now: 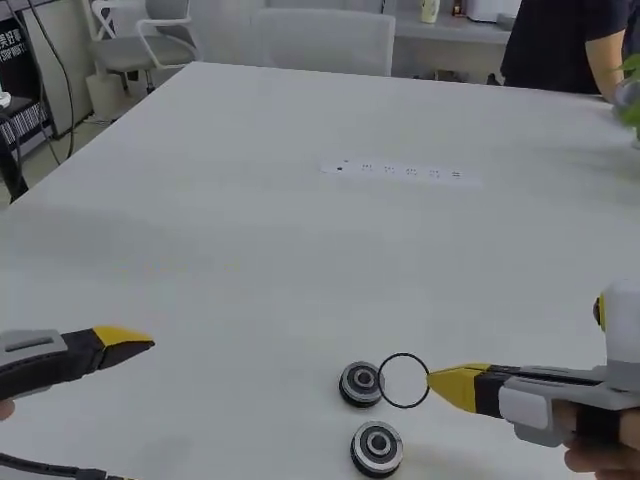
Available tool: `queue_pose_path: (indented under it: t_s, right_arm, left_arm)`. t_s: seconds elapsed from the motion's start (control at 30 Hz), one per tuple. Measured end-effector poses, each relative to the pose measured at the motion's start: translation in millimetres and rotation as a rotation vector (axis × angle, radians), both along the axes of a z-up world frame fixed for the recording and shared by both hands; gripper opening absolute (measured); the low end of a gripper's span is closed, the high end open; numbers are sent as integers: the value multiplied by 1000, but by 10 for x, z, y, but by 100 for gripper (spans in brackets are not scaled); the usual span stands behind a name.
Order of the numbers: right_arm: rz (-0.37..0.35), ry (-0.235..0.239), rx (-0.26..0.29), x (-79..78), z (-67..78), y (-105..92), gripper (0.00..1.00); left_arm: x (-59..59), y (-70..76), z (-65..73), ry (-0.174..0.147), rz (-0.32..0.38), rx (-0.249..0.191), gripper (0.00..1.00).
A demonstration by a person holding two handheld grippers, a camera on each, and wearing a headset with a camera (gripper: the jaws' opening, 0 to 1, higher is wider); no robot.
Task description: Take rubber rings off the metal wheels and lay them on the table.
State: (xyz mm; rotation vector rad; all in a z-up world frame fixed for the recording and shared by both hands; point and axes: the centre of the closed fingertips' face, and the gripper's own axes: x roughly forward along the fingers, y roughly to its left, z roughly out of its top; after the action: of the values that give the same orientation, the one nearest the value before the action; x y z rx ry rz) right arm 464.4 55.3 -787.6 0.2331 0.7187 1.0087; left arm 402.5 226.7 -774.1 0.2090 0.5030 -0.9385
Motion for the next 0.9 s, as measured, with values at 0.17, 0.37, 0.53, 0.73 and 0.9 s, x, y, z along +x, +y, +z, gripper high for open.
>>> queue_pose_path:
  t_s: [0.17, 0.37, 0.53, 0.73, 0.9]
  right_arm:
    - [-4, -3, 13, 3, 42, 15, 0]
    - [-30, -4, 54, 42, 139, 15, 0]
    - [-61, -15, 100, 95, 291, 11, 0]
    - [-55, -33, 94, 101, 348, 48, 0]
    - [-43, -55, 101, 104, 452, 99, 0]
  left_arm:
    - [-17, 6, -37, 10, -1, 11, 81]
    - [-6, 35, -63, 14, 17, 20, 83]
    - [-21, 16, -68, 18, 9, 16, 86]
    - [-18, -11, -47, 13, 8, -4, 97]
    - [-48, -48, -57, 22, -13, -5, 99]
